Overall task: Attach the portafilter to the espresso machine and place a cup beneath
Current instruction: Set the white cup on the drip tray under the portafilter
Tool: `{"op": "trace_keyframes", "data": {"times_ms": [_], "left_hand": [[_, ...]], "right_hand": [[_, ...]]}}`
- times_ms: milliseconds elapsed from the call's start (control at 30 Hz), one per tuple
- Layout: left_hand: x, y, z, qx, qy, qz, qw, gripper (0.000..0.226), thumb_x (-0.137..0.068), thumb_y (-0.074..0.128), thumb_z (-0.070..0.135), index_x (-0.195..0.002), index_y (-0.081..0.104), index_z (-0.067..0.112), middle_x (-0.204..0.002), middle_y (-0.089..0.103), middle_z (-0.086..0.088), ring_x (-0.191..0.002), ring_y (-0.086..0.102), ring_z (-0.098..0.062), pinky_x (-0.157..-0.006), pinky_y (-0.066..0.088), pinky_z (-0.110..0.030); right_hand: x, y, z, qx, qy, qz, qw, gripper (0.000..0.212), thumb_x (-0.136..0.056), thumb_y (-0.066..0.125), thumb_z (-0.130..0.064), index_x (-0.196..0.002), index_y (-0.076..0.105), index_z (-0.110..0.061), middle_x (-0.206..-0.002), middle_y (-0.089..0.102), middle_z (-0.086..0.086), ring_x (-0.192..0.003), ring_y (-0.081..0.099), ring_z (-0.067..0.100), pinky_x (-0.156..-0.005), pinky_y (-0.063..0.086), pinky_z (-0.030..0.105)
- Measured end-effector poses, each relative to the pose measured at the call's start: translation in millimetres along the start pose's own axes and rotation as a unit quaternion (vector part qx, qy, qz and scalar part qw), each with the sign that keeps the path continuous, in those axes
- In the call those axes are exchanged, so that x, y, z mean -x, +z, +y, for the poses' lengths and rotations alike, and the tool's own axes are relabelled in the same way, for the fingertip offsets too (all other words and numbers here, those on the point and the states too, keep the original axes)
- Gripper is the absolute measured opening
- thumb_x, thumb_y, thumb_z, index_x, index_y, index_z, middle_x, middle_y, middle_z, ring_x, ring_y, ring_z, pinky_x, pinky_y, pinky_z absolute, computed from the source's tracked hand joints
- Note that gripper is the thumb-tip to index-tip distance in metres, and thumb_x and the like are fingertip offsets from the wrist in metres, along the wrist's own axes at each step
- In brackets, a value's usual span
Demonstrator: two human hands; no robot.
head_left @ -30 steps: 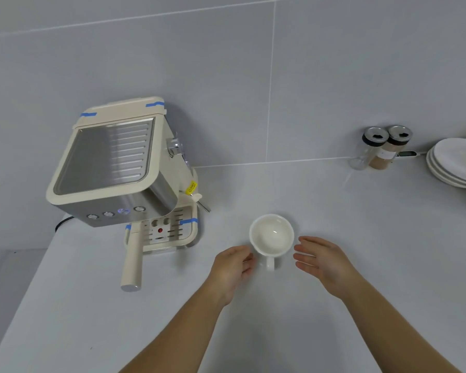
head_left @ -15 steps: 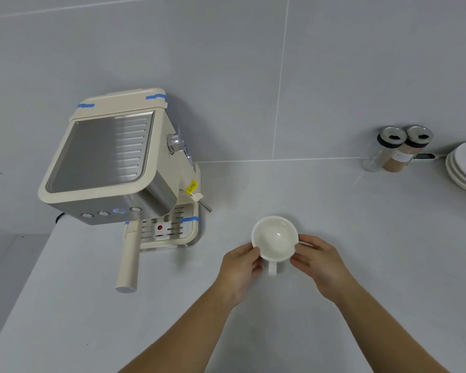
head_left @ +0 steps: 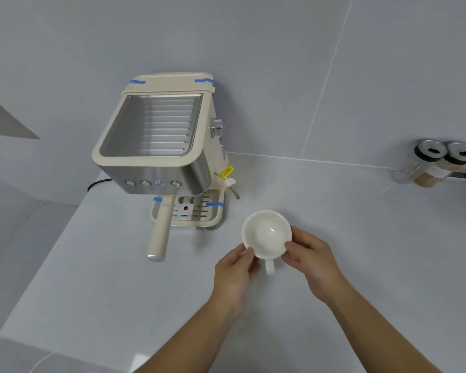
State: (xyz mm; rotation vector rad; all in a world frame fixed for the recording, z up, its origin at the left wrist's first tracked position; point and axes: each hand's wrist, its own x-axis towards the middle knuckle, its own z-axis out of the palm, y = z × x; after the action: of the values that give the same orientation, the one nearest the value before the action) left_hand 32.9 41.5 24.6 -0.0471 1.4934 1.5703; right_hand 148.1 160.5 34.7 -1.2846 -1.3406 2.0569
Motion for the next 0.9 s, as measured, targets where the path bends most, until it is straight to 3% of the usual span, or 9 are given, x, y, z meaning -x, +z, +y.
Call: {"op": "trace_keyframes", "data": {"times_ms": [133, 300, 467, 667, 833, 900], "left_hand": [[8, -21, 5, 0.045, 0.018, 0.048, 0.998, 0.021, -0.093, 0.062, 0.014, -0.107, 0.077, 0.019, -0.105, 0.078, 0.000, -0.103, 0.071, -0.015, -0.088, 0.056, -0.029], [8, -42, 12, 0.084, 0.047, 0.100, 0.990, 0.020, -0.093, 0.062, 0.014, -0.107, 0.076, 0.016, -0.107, 0.077, -0.004, -0.103, 0.071, -0.017, -0.082, 0.056, -0.024], [-2, -57, 19, 0.125, 0.069, 0.145, 0.979, 0.018, -0.093, 0.062, 0.014, -0.093, 0.079, 0.020, -0.101, 0.078, -0.003, -0.099, 0.072, -0.017, -0.074, 0.057, -0.019], [-25, -58, 35, 0.165, 0.074, 0.165, 0.970, 0.021, -0.093, 0.061, 0.015, -0.109, 0.073, 0.008, -0.112, 0.075, -0.011, -0.105, 0.071, -0.019, -0.084, 0.055, -0.023], [-38, -55, 44, 0.203, 0.089, 0.178, 0.959, 0.034, -0.093, 0.062, 0.016, -0.127, 0.063, 0.011, -0.124, 0.070, -0.006, -0.111, 0.068, -0.016, -0.089, 0.055, -0.025], [-43, -55, 48, 0.209, 0.104, 0.181, 0.955, 0.035, -0.094, 0.061, 0.013, -0.128, 0.062, 0.012, -0.127, 0.068, -0.005, -0.114, 0.066, -0.017, -0.096, 0.053, -0.030]], "right_hand": [[-4, 33, 1, 0.034, 0.003, -0.033, 0.999, 0.046, -0.084, 0.059, -0.001, -0.120, 0.071, -0.026, -0.119, 0.072, 0.001, -0.111, 0.066, 0.020, -0.095, 0.056, 0.040], [-18, 70, 8, 0.034, 0.012, -0.026, 0.999, 0.035, -0.082, 0.064, 0.000, -0.113, 0.067, -0.016, -0.119, 0.070, 0.007, -0.110, 0.066, 0.025, -0.093, 0.057, 0.041], [-32, 102, 8, 0.062, -0.004, -0.061, 0.996, 0.037, -0.078, 0.065, -0.002, -0.100, 0.067, -0.031, -0.116, 0.069, -0.005, -0.108, 0.066, 0.019, -0.090, 0.058, 0.040], [-51, 129, 1, 0.113, -0.048, -0.044, 0.991, 0.041, -0.074, 0.061, -0.004, -0.103, 0.068, -0.033, -0.113, 0.071, -0.009, -0.107, 0.065, 0.012, -0.093, 0.056, 0.039], [-65, 151, -7, 0.143, -0.072, -0.049, 0.986, 0.047, -0.073, 0.052, -0.006, -0.100, 0.073, -0.039, -0.092, 0.075, -0.011, -0.084, 0.067, 0.009, -0.073, 0.055, 0.024], [-72, 158, -7, 0.143, -0.072, -0.052, 0.986, 0.047, -0.073, 0.049, -0.004, -0.100, 0.074, -0.033, -0.094, 0.076, -0.004, -0.083, 0.066, 0.014, -0.073, 0.055, 0.027]]}}
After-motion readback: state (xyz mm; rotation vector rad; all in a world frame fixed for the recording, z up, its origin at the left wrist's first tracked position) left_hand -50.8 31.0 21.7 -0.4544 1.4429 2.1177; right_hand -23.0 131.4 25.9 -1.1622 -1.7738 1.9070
